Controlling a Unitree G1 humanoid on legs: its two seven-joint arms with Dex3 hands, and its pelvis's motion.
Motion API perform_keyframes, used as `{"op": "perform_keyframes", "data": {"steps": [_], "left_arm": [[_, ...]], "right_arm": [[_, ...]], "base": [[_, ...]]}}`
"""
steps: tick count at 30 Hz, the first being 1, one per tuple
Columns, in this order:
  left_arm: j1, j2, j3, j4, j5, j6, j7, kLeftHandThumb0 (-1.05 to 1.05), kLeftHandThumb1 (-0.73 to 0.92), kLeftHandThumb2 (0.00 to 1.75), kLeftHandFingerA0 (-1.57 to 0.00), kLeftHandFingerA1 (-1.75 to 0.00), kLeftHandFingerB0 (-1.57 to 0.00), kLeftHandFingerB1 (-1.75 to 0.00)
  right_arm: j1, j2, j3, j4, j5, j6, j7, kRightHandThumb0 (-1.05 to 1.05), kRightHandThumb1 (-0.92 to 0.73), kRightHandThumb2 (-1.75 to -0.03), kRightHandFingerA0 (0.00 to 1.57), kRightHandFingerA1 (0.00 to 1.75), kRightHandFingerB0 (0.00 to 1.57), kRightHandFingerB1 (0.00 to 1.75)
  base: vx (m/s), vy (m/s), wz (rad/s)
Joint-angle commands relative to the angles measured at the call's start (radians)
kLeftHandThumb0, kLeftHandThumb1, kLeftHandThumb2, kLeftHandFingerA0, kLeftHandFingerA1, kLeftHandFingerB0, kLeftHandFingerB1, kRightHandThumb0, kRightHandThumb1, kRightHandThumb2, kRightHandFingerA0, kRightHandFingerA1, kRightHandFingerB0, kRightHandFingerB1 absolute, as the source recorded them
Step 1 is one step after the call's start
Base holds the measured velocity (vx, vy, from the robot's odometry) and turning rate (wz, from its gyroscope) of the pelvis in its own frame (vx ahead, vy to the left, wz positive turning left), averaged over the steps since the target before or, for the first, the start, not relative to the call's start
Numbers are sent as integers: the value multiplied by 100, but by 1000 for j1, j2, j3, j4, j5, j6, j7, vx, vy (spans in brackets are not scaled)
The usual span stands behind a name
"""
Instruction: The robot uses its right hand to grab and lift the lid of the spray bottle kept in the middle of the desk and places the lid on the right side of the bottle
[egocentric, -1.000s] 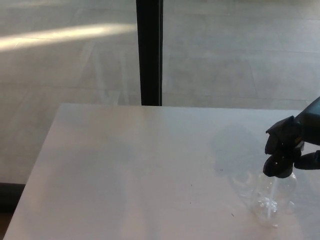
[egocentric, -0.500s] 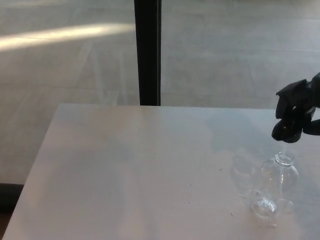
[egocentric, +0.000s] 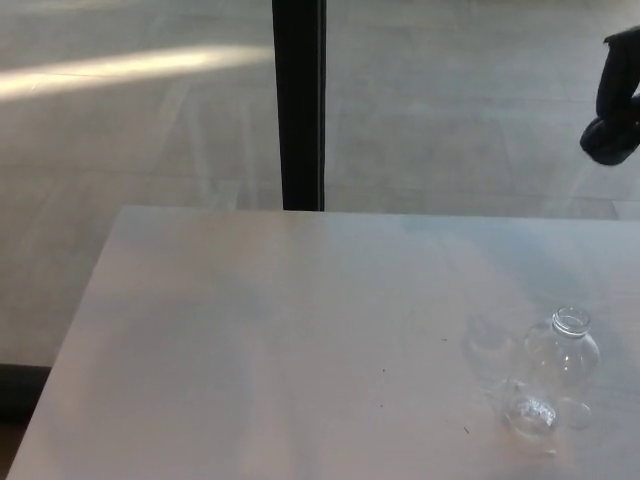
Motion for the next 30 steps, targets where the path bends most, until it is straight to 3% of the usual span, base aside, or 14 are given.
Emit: {"op": "perform_keyframes", "data": {"steps": [1, 2, 6, 7, 8, 9, 14, 16, 17, 18, 20, 21, 22, 30], "left_arm": [[9, 11, 1, -1, -6, -16, 5, -79, 69, 108, -44, -60, -28, -50], [11, 10, 3, 2, -7, -16, 3, -81, 88, 66, -50, -49, -35, -36], [12, 10, 2, 3, -7, -19, 1, -84, 87, 66, -52, -51, -35, -36], [11, 10, 4, 4, -10, -15, -5, -82, 88, 66, -50, -51, -34, -37], [11, 9, 6, 5, -12, -18, -6, -78, 69, 107, -44, -60, -28, -50], [11, 9, 6, 4, -11, -17, -4, -81, 88, 66, -50, -50, -34, -36], [10, 11, 8, 3, -12, -16, -3, -82, 88, 68, -52, -51, -36, -37], [10, 12, 7, 8, -9, -21, 0, -80, 71, 110, -47, -61, -28, -50], [10, 12, 6, 8, -8, -21, 0, -80, 71, 110, -47, -61, -28, -50], [12, 12, 4, 6, -7, -24, -5, -82, 89, 67, -52, -51, -35, -37], [14, 8, 7, -5, -12, -27, -11, -81, 89, 67, -50, -52, -34, -38], [11, 8, 12, -2, -17, -26, -16, -78, 68, 107, -42, -59, -28, -51], [10, 9, 10, -1, -14, -24, -13, -82, 89, 66, -49, -50, -35, -37], [14, 8, 8, -6, -13, -25, -18, -82, 89, 67, -50, -50, -34, -37]], "right_arm": [[-58, -42, -47, 25, 42, 144, 51, -33, -69, -84, 82, 175, 65, 150], [-78, -50, -55, 23, 39, 197, 66, -29, -71, -83, 78, 175, 61, 153], [-148, -60, -106, 125, 83, 230, 53, -19, -64, -96, 84, 175, 65, 145], [-161, -62, -116, 151, 91, 240, 50, -16, -59, -98, 103, 174, 67, 137], [-165, -70, -141, 182, 113, 255, 52, -20, -58, -103, 81, 175, 67, 146], [-165, -72, -145, 186, 115, 258, 54, -20, -59, -101, 80, 175, 66, 146], [-92, -98, -136, 157, 106, 288, 98, -17, -58, -102, 80, 174, 68, 144], [-26, -105, -130, 118, 106, 291, 104, -15, -65, -89, 78, 174, 68, 139], [-20, -107, -129, 111, 109, 296, 103, -15, -65, -89, 78, 174, 68, 139], [30, -111, -129, 65, 104, 300, 102, -14, -67, -87, 78, 173, 67, 137], [156, -109, -116, 2, 84, 263, 84, -16, -73, -79, 76, 175, 65, 138], [192, -104, -108, -28, 73, 280, 84, -17, -75, -74, 74, 175, 63, 136], [224, -98, -103, -38, 67, 268, 70, -17, -74, -73, 74, 175, 64, 136], [481, -27, -14, -84, -46, 215, -87, -23, -76, -64, 79, 161, 73, 107]], "base": [[0, 0, 0], [0, 0, 0], [0, 0, 0], [0, 0, 0], [0, 0, 0], [0, 0, 0], [0, 0, 0], [0, 0, 0], [0, 0, 0], [0, 0, 0], [0, 0, 0], [0, 0, 0], [0, 0, 0], [0, 0, 0]]}}
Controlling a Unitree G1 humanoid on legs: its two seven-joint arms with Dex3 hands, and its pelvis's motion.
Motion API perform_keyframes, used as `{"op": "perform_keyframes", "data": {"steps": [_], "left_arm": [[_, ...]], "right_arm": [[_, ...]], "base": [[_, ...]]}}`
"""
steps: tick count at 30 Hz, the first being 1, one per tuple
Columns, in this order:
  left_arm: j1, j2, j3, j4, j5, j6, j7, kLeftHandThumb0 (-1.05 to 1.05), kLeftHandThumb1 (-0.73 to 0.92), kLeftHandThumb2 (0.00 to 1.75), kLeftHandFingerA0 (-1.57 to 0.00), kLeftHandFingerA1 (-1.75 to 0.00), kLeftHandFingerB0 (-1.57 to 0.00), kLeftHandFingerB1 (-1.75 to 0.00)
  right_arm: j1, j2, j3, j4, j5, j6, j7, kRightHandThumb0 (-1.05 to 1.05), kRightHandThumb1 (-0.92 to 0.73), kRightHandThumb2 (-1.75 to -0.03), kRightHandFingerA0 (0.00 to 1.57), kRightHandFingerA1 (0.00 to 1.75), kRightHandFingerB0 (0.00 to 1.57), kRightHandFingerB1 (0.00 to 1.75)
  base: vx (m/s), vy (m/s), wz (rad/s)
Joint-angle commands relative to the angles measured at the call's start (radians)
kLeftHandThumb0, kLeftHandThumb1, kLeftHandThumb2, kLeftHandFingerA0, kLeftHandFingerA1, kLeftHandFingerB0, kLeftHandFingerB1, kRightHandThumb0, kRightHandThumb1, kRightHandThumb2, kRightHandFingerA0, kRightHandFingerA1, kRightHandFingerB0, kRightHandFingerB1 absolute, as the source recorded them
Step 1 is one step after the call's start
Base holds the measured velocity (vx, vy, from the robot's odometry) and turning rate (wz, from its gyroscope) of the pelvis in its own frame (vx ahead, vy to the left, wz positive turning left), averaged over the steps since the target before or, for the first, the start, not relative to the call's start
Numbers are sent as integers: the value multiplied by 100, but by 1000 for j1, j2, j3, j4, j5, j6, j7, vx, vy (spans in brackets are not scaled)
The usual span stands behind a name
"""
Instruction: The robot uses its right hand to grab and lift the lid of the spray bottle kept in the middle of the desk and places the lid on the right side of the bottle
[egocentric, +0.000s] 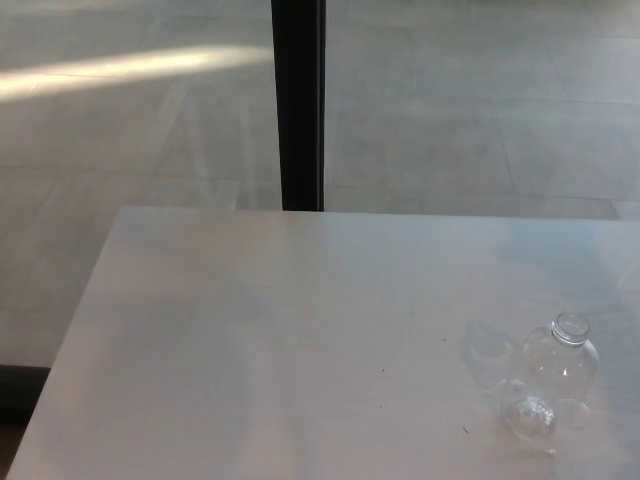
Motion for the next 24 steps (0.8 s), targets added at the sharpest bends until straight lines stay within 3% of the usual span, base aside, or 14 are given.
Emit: {"op": "perform_keyframes", "data": {"steps": [1, 3, 9, 11, 12, 13, 14, 16, 17, 18, 19, 21, 22, 24], "left_arm": [[9, 7, 5, -7, -12, -24, -10, -81, 89, 66, -51, -51, -34, -37], [8, 7, 8, -9, -15, -17, -3, -82, 89, 67, -51, -51, -34, -36], [3, 11, 1, -9, -5, -29, 3, -81, 90, 67, -53, -52, -35, -37], [3, 11, 4, -11, -8, -28, 3, -76, 70, 108, -46, -61, -29, -51], [3, 11, 7, -14, -12, -22, 1, -76, 70, 108, -46, -61, -29, -51], [7, 11, 9, -17, -14, -22, -2, -79, 90, 67, -51, -51, -34, -37], [9, 10, 10, -20, -17, -23, -6, -80, 89, 66, -50, -51, -34, -37], [9, 11, 10, -18, -15, -20, -9, -81, 90, 67, -49, -50, -33, -36], [8, 13, 9, -13, -13, -21, -13, -81, 90, 67, -49, -50, -33, -36], [10, 10, 5, -17, -8, -31, -7, -82, 90, 67, -50, -51, -34, -37], [10, 10, 6, -17, -9, -29, -12, -82, 90, 67, -49, -51, -34, -37], [8, 12, 6, -13, -9, -26, -12, -82, 90, 67, -50, -50, -34, -37], [9, 12, 5, -14, -8, -26, -13, -81, 90, 67, -49, -50, -34, -37], [11, 5, 6, -15, -9, -27, -8, -82, 90, 67, -51, -51, -34, -37]], "right_arm": [[168, 52, 67, -31, -114, -44, -154, -23, -74, -65, 78, 160, 76, 99], [208, 80, 95, -7, -156, -78, -240, -27, -74, -62, 79, 166, 78, 79], [234, 79, 150, 29, -239, -102, -332, -30, -73, -66, 81, 154, 77, 60], [241, 63, 166, 22, -258, -92, -322, -32, -73, -63, 85, 134, 70, 54], [242, 53, 179, 19, -270, -79, -306, -32, -73, -63, 85, 134, 70, 54], [246, 49, 190, 23, -274, -81, -301, -32, -72, -63, 84, 129, 67, 54], [249, 46, 193, 30, -275, -88, -309, -34, -70, -61, 83, 121, 64, 50], [261, 41, 199, 21, -275, -75, -299, -38, -69, -60, 70, 73, 51, 41], [267, 38, 201, 14, -279, -71, -297, -38, -69, -60, 70, 73, 51, 41], [281, 36, 206, 9, -284, -84, -307, -48, -52, -84, 52, 65, 33, 48], [290, 34, 211, 2, -289, -83, -305, -46, -63, -58, 44, 49, 33, 31], [315, 30, 217, -33, -294, -69, -274, -57, -59, -60, 6, 29, 15, 26], [319, 31, 218, -43, -299, -59, -265, -71, -44, -78, 0, 14, 8, 29], [325, 33, 216, -51, -295, -48, -250, -81, -47, -76, 0, 0, 9, 14]], "base": [[0, 0, 0], [0, 0, 0], [0, 0, 0], [0, 0, 0], [0, 0, 0], [0, 0, 0], [0, 0, 0], [0, 0, 0], [0, 0, 0], [0, 0, 0], [0, 0, 0], [0, 0, 0], [0, 0, 0], [0, 0, 0]]}}
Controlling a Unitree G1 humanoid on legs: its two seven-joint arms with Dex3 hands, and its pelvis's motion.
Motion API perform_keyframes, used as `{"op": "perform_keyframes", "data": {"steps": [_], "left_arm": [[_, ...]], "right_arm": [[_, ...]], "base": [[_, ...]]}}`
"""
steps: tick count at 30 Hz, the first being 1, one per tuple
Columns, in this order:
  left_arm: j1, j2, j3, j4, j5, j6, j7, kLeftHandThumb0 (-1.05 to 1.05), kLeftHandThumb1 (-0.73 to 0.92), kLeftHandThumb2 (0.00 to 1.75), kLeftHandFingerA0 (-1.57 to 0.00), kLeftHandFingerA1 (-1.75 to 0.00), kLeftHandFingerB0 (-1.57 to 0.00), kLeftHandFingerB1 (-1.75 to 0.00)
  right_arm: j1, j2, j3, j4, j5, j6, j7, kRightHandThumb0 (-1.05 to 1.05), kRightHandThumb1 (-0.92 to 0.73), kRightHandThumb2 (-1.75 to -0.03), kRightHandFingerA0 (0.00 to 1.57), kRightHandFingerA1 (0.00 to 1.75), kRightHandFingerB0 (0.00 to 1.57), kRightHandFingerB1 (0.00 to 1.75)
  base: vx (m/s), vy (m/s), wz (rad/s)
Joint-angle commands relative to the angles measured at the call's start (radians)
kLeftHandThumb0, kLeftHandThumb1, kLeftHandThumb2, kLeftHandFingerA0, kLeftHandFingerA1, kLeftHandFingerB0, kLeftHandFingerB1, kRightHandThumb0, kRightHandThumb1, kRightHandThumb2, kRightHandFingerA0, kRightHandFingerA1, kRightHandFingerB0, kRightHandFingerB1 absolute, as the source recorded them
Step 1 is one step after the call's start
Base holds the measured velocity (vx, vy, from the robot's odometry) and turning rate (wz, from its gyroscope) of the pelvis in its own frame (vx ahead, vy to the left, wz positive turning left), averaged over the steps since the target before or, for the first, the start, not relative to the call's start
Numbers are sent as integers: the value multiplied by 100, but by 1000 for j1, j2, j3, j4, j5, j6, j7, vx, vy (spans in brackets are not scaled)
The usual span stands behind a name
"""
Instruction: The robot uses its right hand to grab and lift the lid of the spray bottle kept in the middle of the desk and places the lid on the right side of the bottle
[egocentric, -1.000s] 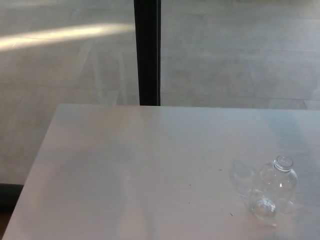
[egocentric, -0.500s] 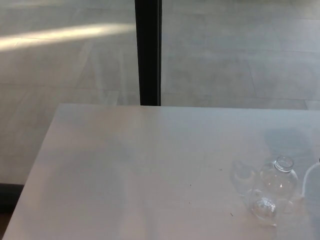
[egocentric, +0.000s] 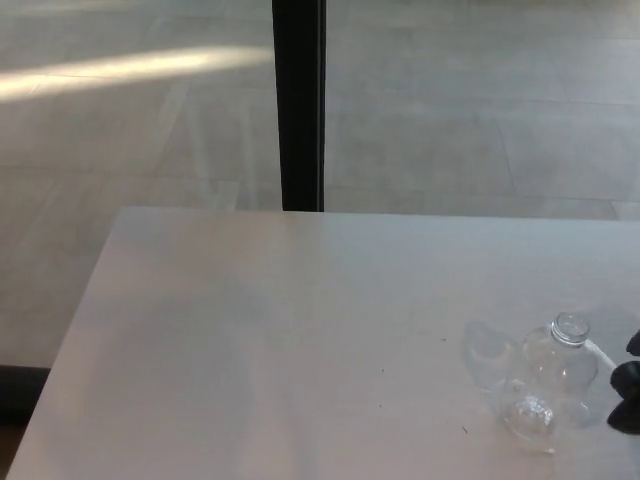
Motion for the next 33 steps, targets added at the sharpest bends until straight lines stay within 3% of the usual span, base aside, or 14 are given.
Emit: {"op": "perform_keyframes", "data": {"steps": [1, 7, 8, 9, 16, 21, 22, 23, 24, 26, 27, 28, 30, 33], "left_arm": [[5, 8, 1, 2, -8, -23, -4, -82, 89, 67, -52, -50, -35, -37], [2, 7, 5, 9, -10, -23, 8, -80, 89, 66, -53, -50, -37, -37], [4, 7, 5, 5, -10, -16, 8, -77, 71, 109, -47, -61, -28, -50], [6, 7, 4, 3, -10, -18, 5, -80, 90, 67, -51, -49, -35, -37], [12, 2, 10, 10, -15, -19, 4, -80, 89, 66, -52, -50, -37, -37], [12, 3, 2, 10, -6, -20, 11, -82, 89, 67, -53, -49, -36, -37], [14, 2, 4, 5, -9, -17, 8, -83, 89, 67, -52, -50, -36, -37], [14, 5, 3, 6, -8, -22, 2, -78, 70, 110, -44, -60, -27, -50], [14, 6, 4, 6, -9, -20, 0, -81, 90, 68, -50, -50, -35, -36], [13, 7, 3, 7, -6, -23, 8, -81, 90, 68, -53, -49, -37, -37], [13, 7, 2, 8, -6, -23, 9, -82, 89, 67, -51, -49, -36, -37], [9, 7, 1, 9, -5, -21, 4, -82, 90, 67, -51, -48, -35, -36], [8, 6, 0, 9, -4, -22, 4, -82, 90, 67, -51, -48, -35, -36], [6, 6, 10, 14, -13, -17, 5, -87, 71, 86, -49, -56, -33, -44]], "right_arm": [[24, -22, 8, -33, -51, 26, 15, -79, -47, -78, 0, 1, 5, 8], [17, -32, -9, -60, -46, 50, 55, -77, -46, -76, 0, 0, 9, 3], [13, -30, -13, -60, -44, 54, 58, -77, -45, -76, 0, 0, 8, 4], [13, -31, -15, -65, -46, 60, 63, -76, -45, -76, 0, 0, 6, 5], [17, -64, -77, -83, 2, 77, 109, -82, -47, -82, 0, 7, 3, 0], [40, -108, -223, -113, 175, 121, 240, -84, -55, -57, 0, 0, 0, 13], [73, -160, -305, -137, 212, 135, 276, -91, -49, -85, 0, 1, 0, 0], [99, -184, -363, -148, 241, 139, 298, -89, -48, -82, 0, 0, 0, 4], [112, -186, -396, -153, 262, 150, 316, -90, -49, -82, 0, 0, 0, 3], [155, -191, -501, -149, 323, 157, 339, -91, -51, -85, 0, 2, 0, 2], [205, -176, -624, -129, 351, 163, 327, -97, -60, -100, 0, 16, 0, 3], [286, -146, -821, -84, 363, 179, 282, -105, -68, -105, 0, 13, 0, 3], [299, -140, -848, -76, 358, 178, 274, -105, -68, -105, 0, 13, 0, 3], [376, -83, -1006, 70, 327, 230, 120, -100, -65, -109, 0, 32, 0, 37]], "base": [[0, 0, 0], [0, 0, 0], [0, 0, 0], [0, 0, 0], [0, 0, 0], [0, 0, 0], [0, 0, 0], [0, 0, 0], [0, 0, 0], [0, 0, 0], [0, 0, 0], [0, 0, 0], [0, 0, 0], [0, 0, 0]]}}
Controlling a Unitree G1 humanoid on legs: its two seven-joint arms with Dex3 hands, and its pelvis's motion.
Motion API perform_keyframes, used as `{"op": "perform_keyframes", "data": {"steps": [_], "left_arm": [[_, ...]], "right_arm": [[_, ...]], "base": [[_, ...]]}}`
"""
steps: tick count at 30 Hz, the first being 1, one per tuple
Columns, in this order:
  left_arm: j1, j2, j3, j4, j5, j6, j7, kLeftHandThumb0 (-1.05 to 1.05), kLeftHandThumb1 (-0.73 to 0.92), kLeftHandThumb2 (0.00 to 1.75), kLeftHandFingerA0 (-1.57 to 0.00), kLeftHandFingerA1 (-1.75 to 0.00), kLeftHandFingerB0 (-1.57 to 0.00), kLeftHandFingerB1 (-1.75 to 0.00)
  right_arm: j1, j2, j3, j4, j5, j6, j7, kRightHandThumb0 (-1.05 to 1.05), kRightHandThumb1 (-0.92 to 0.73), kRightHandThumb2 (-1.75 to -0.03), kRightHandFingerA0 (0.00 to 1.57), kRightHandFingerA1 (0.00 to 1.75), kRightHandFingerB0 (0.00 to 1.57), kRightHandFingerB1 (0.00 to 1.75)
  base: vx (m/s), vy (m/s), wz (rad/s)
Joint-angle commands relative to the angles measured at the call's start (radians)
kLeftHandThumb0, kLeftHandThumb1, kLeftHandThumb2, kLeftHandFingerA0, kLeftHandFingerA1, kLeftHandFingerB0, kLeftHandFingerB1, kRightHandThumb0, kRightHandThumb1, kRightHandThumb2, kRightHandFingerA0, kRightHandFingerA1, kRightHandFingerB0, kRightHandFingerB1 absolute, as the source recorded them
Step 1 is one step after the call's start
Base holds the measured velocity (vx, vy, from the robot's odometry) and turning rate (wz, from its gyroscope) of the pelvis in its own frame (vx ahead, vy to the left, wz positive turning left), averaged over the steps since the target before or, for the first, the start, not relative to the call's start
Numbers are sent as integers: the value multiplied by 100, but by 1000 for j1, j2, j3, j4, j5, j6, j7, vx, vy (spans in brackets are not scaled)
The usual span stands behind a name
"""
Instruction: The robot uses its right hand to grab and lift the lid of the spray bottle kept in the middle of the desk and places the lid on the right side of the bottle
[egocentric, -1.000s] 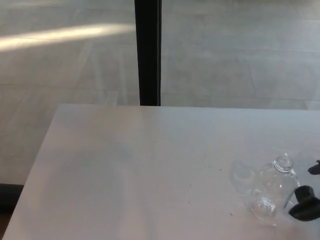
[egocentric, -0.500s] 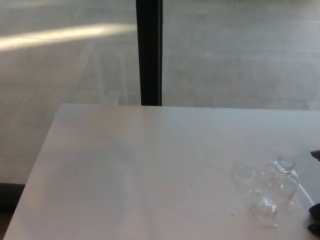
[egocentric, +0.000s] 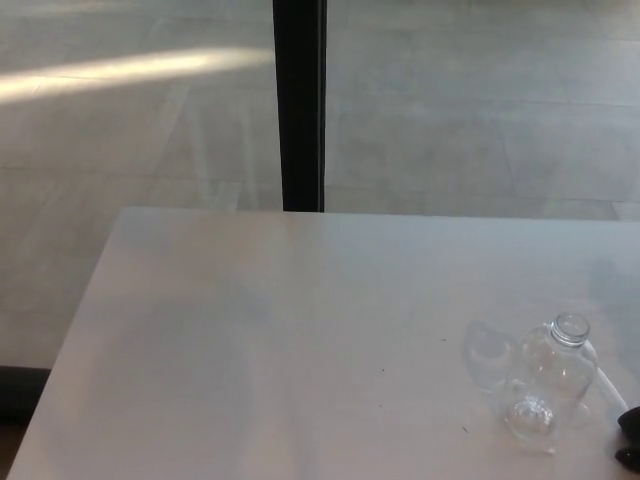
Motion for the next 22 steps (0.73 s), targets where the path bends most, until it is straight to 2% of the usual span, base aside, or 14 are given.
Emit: {"op": "perform_keyframes", "data": {"steps": [1, 2, 4, 5, 9, 10, 11, 12, 14, 15, 16, 18, 19, 22], "left_arm": [[8, 10, 4, -2, -12, -16, -5, -86, 72, 86, -49, -56, -31, -44], [8, 10, 4, -2, -12, -17, -4, -81, 90, 67, -50, -51, -35, -37], [7, 11, 5, -15, -14, -18, -1, -83, 89, 67, -53, -54, -36, -37], [5, 14, 6, -12, -14, -18, -1, -82, 89, 67, -50, -52, -33, -37], [2, 17, 13, -1, -18, -20, 6, -83, 89, 66, -53, -53, -35, -38], [1, 17, 14, 1, -18, -19, 6, -82, 89, 66, -51, -52, -33, -37], [1, 18, 15, 3, -19, -19, 5, -82, 89, 66, -51, -52, -33, -37], [-1, 17, 18, 3, -22, -15, 8, -81, 88, 67, -52, -52, -35, -38], [1, 17, 18, 1, -22, -14, 8, -82, 88, 66, -52, -51, -35, -37], [2, 17, 19, 2, -23, -10, 6, -89, 70, 85, -47, -55, -31, -44], [4, 18, 13, 3, -15, -14, 13, -82, 89, 66, -51, -51, -35, -37], [11, 16, 11, 2, -12, -18, 15, -82, 89, 66, -51, -51, -35, -37], [15, 17, 14, 8, -14, -17, 11, -82, 87, 66, -49, -50, -35, -38], [11, 22, 14, 13, -12, -4, 29, -84, 87, 67, -51, -50, -33, -37]], "right_arm": [[251, 41, -569, 241, 209, 142, -92, -102, -64, -109, 0, 30, 0, 37], [262, 50, -587, 257, 218, 150, -97, -105, -64, -108, 0, 25, 5, 39], [339, 99, -650, 339, 237, 159, -154, -104, -64, -106, 0, 34, 7, 48], [371, 128, -657, 370, 238, 159, -191, -104, -59, -80, 0, 50, 1, 62], [419, 271, -675, 582, 307, 100, -376, -84, -52, -96, 0, 54, 6, 58], [412, 289, -687, 597, 321, 102, -393, -81, -68, -60, 0, 61, 0, 72], [403, 310, -703, 615, 337, 107, -415, -81, -68, -60, 0, 61, 0, 72], [387, 322, -709, 658, 347, 97, -452, -79, -66, -60, 0, 77, 1, 73], [372, 323, -695, 731, 342, 107, -478, -79, -72, -63, 0, 63, 0, 66], [349, 387, -734, 733, 395, 172, -474, -74, -54, -92, 3, 61, 0, 54], [322, 450, -819, 701, 500, 208, -440, -63, -69, -63, 0, 77, 0, 65], [309, 469, -860, 696, 539, 220, -421, -63, -69, -63, 0, 77, 0, 65], [305, 497, -877, 707, 565, 192, -412, -39, -53, -110, 9, 61, 9, 61], [280, 531, -901, 739, 598, 169, -414, -39, -55, -111, 12, 64, 11, 63]], "base": [[0, 0, 0], [0, 0, 0], [0, 0, 0], [0, 0, 0], [0, 0, 0], [0, 0, 0], [0, 0, 0], [0, 0, 0], [0, 0, 0], [0, 0, 0], [0, 0, 0], [0, 0, 0], [0, 0, 0], [0, 0, 0]]}}
